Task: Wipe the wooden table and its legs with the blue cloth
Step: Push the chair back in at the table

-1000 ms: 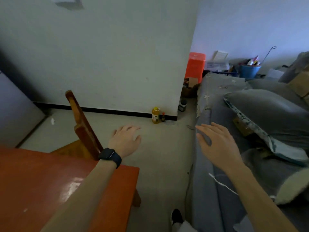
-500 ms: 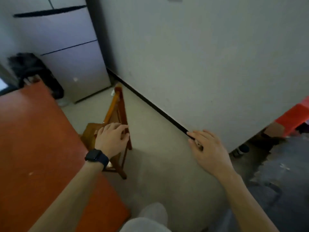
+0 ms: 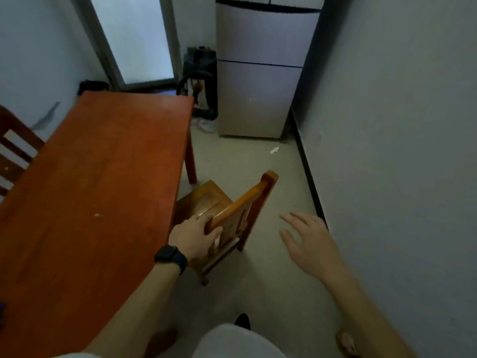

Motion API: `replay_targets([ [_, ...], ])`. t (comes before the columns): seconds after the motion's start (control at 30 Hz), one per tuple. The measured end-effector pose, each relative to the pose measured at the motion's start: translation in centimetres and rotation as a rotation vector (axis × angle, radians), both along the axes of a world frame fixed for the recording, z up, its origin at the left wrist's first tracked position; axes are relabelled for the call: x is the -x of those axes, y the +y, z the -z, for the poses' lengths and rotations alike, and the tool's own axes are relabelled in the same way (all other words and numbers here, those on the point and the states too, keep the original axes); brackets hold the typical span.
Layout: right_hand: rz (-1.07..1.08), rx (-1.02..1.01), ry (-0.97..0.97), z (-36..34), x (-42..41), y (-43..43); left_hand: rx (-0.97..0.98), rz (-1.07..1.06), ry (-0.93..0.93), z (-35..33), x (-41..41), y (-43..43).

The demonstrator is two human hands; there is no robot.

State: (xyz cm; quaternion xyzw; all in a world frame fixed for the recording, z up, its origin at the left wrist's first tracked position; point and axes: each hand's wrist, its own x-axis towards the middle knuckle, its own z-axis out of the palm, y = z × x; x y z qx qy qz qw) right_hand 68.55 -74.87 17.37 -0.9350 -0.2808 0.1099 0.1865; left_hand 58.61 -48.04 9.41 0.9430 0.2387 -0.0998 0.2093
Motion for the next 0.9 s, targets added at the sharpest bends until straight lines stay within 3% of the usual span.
replay_targets([
  [0.1, -0.063, -0.021, 0.013, 0.9, -5.2, 3.0, -0.093, -0.089, 0.030, 0.3, -0.4, -1.0],
  [0.3, 0.098, -0.154, 0.292, 5.3, -13.9, 9.5, -0.226, -0.265, 0.148, 0.3, -1.8, -1.8],
  [0.43, -0.085, -0.116, 0.325, 7.9, -18.0, 11.5, -0.307, -0.362, 0.243, 0.1, -2.6, -3.1],
  [0.57, -0.202, -0.156, 0.382, 7.9, -19.9, 12.2, -0.254, -0.468, 0.344, 0.3, -3.3, -4.2],
  [0.9, -0.516, -0.117, 0.422, 8.2, -25.7, 18.6, -0.185, -0.770, 0.366, 0.6, -7.1, -7.7],
])
